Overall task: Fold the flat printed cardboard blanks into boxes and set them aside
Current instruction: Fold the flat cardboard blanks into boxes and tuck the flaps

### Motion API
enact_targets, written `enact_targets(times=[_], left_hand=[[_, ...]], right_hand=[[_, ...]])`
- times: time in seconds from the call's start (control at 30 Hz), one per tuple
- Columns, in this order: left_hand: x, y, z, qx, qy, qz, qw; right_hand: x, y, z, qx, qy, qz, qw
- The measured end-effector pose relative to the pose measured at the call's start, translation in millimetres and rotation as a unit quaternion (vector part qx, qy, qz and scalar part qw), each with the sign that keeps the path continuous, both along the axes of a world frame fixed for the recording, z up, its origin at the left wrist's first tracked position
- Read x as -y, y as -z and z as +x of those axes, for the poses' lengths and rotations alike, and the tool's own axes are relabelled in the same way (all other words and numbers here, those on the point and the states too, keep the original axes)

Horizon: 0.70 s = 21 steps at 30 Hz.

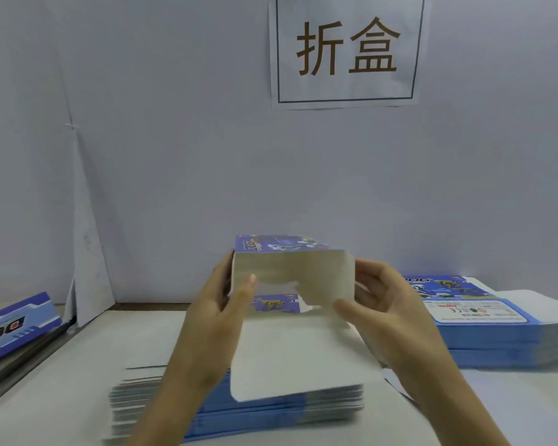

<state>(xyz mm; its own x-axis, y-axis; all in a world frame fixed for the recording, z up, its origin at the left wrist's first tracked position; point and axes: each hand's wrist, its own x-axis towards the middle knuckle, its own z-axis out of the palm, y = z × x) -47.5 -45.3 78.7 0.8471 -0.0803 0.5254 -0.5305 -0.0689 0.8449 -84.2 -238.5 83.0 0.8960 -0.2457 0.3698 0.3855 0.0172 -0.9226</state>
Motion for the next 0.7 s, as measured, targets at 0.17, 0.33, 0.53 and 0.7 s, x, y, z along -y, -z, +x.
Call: enact_targets(times=[0.17,0.33,0.53,0.7], left_hand=[[-4,-3,2,-0.003,-0.040,-0.012,0.999],[3,-5,-4,0.042,-0.071,-0.023,0.996],[2,-8,-9,0.086,-0.048,-0.028,0.995],[-4,-10,-7,0.067,-0.037,-0.033,0.996]], right_hand=[[1,-4,-5,0.035,0.047,0.046,0.997],[0,1,3,-0.012,-0.017,0.195,0.981],[3,6,12,-0.085,-0.117,0.315,0.938],[14,6,9,-0.171,-0.194,0.254,0.932]])
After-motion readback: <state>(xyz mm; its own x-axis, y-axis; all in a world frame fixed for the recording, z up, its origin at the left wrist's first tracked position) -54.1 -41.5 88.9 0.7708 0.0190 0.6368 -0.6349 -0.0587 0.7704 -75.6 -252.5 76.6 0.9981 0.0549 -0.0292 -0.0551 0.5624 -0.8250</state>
